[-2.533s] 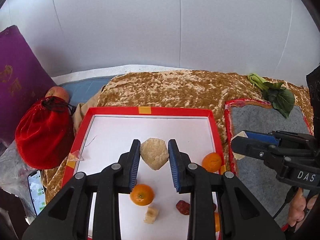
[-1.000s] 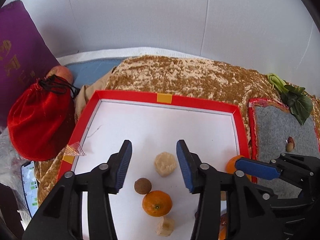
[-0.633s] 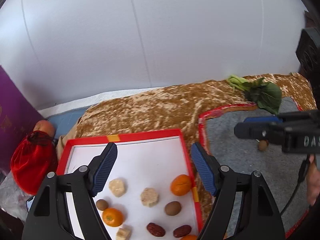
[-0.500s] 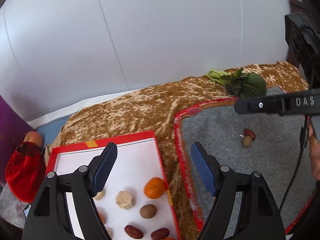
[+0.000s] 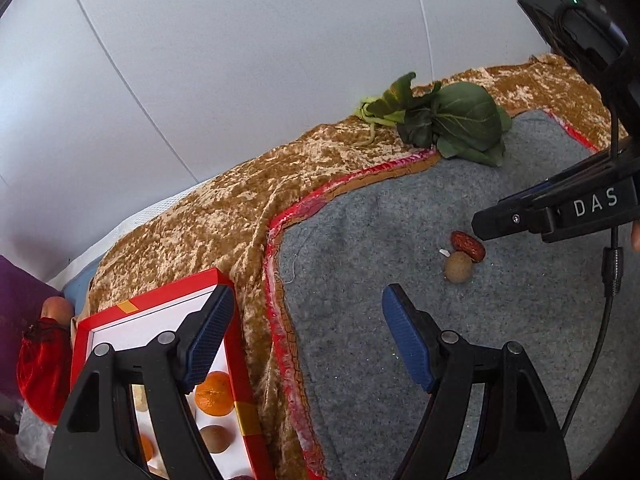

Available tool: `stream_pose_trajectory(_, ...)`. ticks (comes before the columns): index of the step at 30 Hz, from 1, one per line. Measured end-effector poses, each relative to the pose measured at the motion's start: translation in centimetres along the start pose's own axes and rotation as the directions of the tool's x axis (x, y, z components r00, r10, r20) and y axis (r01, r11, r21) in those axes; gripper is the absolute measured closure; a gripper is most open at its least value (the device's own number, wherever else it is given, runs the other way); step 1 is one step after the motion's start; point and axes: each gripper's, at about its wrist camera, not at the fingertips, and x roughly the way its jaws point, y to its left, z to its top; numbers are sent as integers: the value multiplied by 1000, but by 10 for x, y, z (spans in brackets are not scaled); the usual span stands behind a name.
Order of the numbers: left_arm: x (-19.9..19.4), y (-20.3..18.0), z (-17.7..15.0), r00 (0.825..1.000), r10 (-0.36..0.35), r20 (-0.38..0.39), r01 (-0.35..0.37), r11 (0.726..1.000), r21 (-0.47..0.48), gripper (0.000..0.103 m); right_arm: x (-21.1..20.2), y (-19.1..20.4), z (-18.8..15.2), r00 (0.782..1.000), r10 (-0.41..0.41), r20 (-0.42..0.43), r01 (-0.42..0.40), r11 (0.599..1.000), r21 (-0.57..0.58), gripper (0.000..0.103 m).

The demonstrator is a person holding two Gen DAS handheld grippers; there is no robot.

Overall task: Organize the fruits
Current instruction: 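Grasp the last red date on the felt with the right tool, then grasp the last brown nut with the left tool while the right tool holds the date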

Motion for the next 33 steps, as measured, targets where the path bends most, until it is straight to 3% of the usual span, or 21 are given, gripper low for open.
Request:
stream_pose_trajectory(8,3,-12,-2,1000,11,-10,-10,998,67,26,26,6,-5,998,-33,-60,34,999,20,74)
stream_pose_trajectory(16,-4,-18,2,993,105,47,-109,990,93,26,35,5,-5,997,1,-82,4,998,66,83)
stream_pose_trajectory(18,-8,-25,3,979,180,93,-191,973,130,23,34,1,-6,996,28,-89,-20,996,91,83)
stream_pose_trajectory(19,-11,-29,2,967,222,124,-239,959,154,19,34,-1,-6,995,40,-91,-31,994,101,83)
stream_pose_trajectory(22,-17,-41,-1,927,309,212,-353,911,215,18,34,-2,-5,993,69,-98,-58,992,110,79)
stream_pose_trajectory(25,-22,-49,-5,897,345,275,-412,878,244,18,35,2,-4,994,58,-95,-48,994,100,78)
stream_pose_trajectory(27,-24,-51,-4,890,346,296,-422,871,251,18,35,0,-4,993,65,-99,-54,992,113,80)
stream_pose_trajectory(28,-25,-50,-3,893,339,297,-415,874,251,18,34,-2,-4,993,64,-100,-52,991,120,88)
stream_pose_trajectory(29,-25,-49,-1,902,319,290,-393,885,249,18,34,-4,-5,993,57,-104,-43,991,129,87)
stream_pose_trajectory(33,-19,-37,6,964,161,212,-205,958,201,18,30,-18,-6,990,94,-103,-73,979,191,87)
